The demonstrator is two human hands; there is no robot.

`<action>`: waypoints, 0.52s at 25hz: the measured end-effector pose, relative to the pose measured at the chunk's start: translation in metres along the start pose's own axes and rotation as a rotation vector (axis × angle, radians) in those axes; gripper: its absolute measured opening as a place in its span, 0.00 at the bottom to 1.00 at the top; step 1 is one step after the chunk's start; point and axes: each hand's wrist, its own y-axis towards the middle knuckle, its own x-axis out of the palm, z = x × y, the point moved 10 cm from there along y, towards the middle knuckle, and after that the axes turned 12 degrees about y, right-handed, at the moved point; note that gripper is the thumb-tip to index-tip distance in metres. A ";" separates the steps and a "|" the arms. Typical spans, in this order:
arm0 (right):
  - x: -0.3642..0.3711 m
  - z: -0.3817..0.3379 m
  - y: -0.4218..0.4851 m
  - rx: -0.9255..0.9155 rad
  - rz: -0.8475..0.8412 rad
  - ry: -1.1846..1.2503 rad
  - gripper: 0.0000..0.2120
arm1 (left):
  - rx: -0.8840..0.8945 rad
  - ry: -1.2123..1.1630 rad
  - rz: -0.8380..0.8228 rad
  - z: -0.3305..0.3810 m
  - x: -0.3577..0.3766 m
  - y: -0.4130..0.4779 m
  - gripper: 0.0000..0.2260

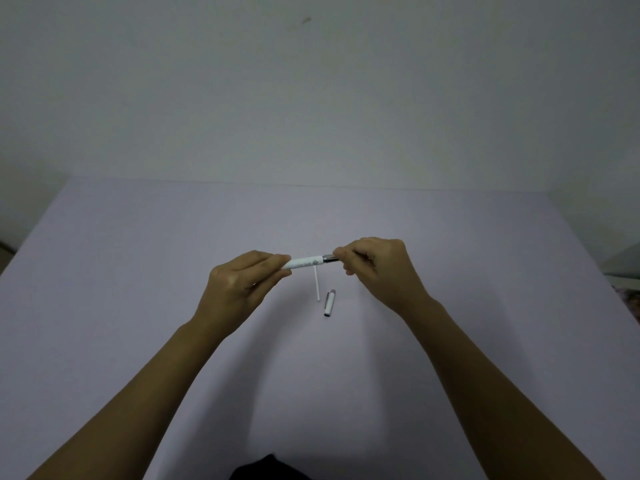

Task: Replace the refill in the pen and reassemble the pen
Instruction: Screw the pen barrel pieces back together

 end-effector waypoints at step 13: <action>0.008 0.004 0.001 0.157 -0.083 0.107 0.11 | -0.026 -0.044 -0.029 0.001 -0.005 0.006 0.11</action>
